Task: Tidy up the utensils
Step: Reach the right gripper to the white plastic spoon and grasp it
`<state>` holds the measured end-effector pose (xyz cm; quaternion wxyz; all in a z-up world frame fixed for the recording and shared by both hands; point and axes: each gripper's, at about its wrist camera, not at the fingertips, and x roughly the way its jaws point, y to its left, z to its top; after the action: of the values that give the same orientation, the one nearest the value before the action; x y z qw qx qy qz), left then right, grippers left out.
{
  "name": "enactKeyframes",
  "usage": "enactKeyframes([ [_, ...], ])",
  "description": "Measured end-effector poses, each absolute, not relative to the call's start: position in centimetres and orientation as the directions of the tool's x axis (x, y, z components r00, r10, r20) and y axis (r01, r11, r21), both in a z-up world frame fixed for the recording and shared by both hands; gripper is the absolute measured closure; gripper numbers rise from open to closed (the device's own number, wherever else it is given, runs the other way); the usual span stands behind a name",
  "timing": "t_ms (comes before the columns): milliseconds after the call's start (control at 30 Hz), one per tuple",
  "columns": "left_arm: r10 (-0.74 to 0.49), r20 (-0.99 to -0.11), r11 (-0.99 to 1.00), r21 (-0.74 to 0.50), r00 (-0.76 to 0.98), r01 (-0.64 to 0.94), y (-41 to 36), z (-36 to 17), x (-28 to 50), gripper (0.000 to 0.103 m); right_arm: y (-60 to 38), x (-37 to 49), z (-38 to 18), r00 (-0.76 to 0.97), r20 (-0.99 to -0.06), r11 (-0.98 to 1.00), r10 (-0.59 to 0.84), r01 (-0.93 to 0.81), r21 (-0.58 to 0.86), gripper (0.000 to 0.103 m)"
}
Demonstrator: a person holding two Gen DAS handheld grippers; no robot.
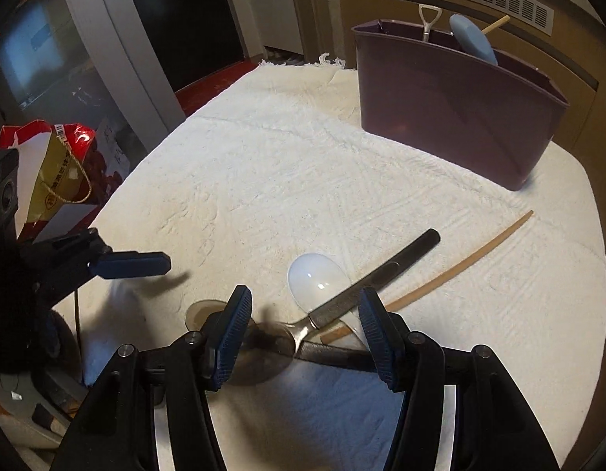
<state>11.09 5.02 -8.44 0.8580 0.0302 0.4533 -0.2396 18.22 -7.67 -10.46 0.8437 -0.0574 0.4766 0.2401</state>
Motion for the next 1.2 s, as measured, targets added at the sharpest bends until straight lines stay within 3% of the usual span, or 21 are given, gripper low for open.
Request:
enactKeyframes([
  [167, -0.370, -0.794, 0.890, -0.154, 0.483, 0.429, 5.3, -8.3, 11.2, 0.027, -6.5, 18.6, -11.0, 0.494, -0.832, 0.888, 0.252, -0.459, -0.004, 0.048],
  [433, -0.383, -0.797, 0.876, -0.152, 0.468, 0.458, 4.2, -8.5, 11.6, 0.027, -10.9, 16.4, -11.0, 0.499, -0.844, 0.876, 0.195, -0.476, -0.079, 0.091],
  [1000, -0.442, -0.803, 0.753, -0.088, 0.401, 0.652, -4.4, -7.6, 14.6, 0.029, -24.4, 15.9, -9.9, 0.592, -0.795, 0.984, 0.132, -0.173, 0.035, 0.092],
  [1133, -0.431, -0.804, 0.746, -0.064, 0.409, 0.663, -7.7, -7.3, 16.8, 0.052, -26.7, 15.6, -10.6, 0.610, -0.785, 0.993, 0.106, -0.109, 0.049, 0.090],
  [1200, -0.440, -0.806, 0.753, -0.092, 0.396, 0.651, -9.1, -7.0, 19.0, 0.058, -27.3, 15.6, -11.3, 0.607, -0.786, 0.993, 0.115, -0.091, 0.075, 0.089],
])
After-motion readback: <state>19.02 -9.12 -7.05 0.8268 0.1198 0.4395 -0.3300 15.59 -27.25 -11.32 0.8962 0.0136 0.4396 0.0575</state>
